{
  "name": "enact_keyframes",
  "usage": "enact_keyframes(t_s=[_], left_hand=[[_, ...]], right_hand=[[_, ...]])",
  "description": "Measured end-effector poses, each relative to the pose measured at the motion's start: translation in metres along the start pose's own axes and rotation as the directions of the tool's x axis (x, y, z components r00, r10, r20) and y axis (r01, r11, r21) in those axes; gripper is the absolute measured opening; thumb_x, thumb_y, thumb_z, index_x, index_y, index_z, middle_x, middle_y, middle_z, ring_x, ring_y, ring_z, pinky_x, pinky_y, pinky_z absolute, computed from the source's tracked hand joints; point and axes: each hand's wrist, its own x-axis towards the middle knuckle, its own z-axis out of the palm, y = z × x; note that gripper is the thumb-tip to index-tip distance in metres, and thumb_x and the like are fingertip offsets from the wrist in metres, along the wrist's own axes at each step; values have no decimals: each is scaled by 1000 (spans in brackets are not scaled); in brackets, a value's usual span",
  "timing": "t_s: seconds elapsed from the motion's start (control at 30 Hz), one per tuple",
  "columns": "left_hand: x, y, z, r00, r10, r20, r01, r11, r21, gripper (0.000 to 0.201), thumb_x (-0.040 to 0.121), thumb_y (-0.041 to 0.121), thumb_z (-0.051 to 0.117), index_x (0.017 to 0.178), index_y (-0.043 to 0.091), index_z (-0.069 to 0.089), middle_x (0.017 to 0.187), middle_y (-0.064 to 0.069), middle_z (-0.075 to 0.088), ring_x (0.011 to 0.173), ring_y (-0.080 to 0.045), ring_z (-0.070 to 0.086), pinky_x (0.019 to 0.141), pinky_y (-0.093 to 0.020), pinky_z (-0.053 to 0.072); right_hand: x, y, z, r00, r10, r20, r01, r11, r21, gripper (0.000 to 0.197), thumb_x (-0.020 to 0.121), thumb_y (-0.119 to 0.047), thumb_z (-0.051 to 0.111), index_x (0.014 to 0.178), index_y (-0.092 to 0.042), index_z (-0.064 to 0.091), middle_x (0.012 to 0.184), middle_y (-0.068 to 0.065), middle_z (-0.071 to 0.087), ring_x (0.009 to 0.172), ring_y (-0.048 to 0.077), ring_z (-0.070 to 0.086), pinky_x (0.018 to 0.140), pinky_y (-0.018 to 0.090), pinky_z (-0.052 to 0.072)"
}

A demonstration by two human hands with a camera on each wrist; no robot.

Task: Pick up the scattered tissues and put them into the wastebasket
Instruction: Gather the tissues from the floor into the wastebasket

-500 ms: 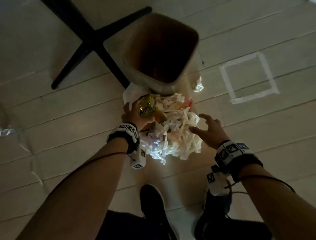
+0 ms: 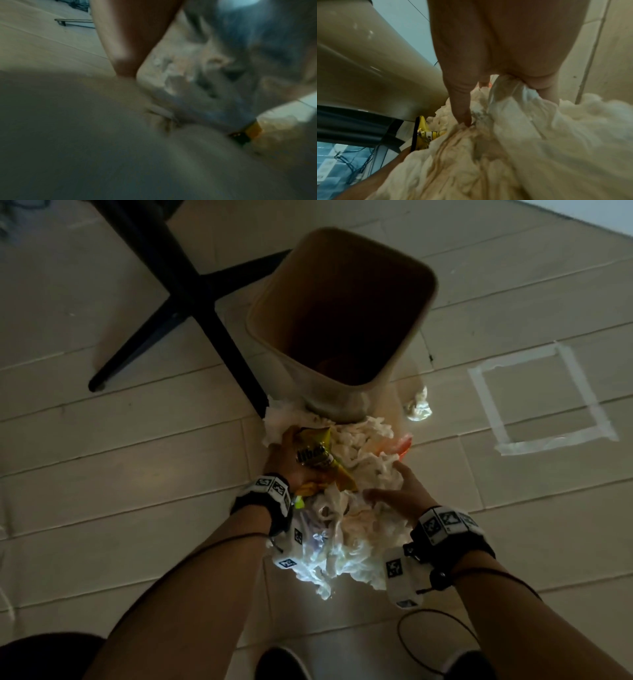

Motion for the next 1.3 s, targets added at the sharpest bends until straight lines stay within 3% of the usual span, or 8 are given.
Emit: enact_keyframes(t_s=[0.2,0.43,0.57,0.7,0.83,1.03,1.17,1.3], left_hand=[[-28,22,-1,978,125,-165,-128,992,-6,55,75,16,75,123,24,52,119,-8,67,111,-32,62,90,-33,49],[-86,51,6,875,438,-206,-454,890,-40,40,72,-1,72,95,31,61,103,-3,62,94,-22,63,85,-40,56],[-115,69,-5,835,501,-226,-536,833,-134,35,72,0,72,88,28,59,94,1,63,87,-16,63,78,-34,57],[-148,104,-42,729,622,-287,-671,732,-119,38,73,2,76,90,32,60,90,7,64,83,-5,62,73,-14,49],[-182,149,-92,600,733,-320,-793,599,-113,27,72,15,75,93,25,62,91,4,66,83,-6,64,75,-18,54],[-173,210,-152,431,778,-457,-877,480,-9,28,74,12,71,96,25,59,93,4,65,88,-11,64,82,-27,55],[-129,231,-169,362,729,-581,-853,510,109,25,74,5,73,97,11,64,96,-6,69,90,-17,66,84,-35,56],[-91,232,-169,381,699,-605,-810,568,147,21,76,9,72,96,13,66,96,-8,68,88,-19,64,79,-25,53]], right_hand=[[-9,-10,-3,990,-118,-75,114,992,-52,70,63,-18,84,128,-18,57,125,10,62,113,31,59,96,39,50],[-41,-26,-6,955,-281,-95,281,960,-23,74,51,-36,76,122,-17,63,116,10,68,108,29,63,93,39,50],[-76,-44,-24,916,-391,-85,392,920,-3,55,63,-23,84,115,-18,67,109,8,69,99,24,65,90,39,52],[-127,-89,-55,839,-542,-47,542,840,-1,28,74,-22,79,100,-26,70,96,1,72,89,16,69,85,40,56],[-191,-144,-91,755,-652,71,655,754,-41,32,76,-21,77,106,-27,67,100,-5,72,88,5,69,82,31,55],[-220,-223,-118,583,-812,-16,810,583,-71,36,74,-22,78,108,-20,68,103,0,74,95,16,70,88,46,56],[-183,-267,-119,479,-868,-133,867,491,-86,31,70,-21,79,98,-13,68,104,11,72,98,27,69,89,53,55],[-140,-279,-105,449,-880,-157,882,464,-81,21,74,-13,75,80,-29,62,90,0,68,84,17,63,91,51,54]])
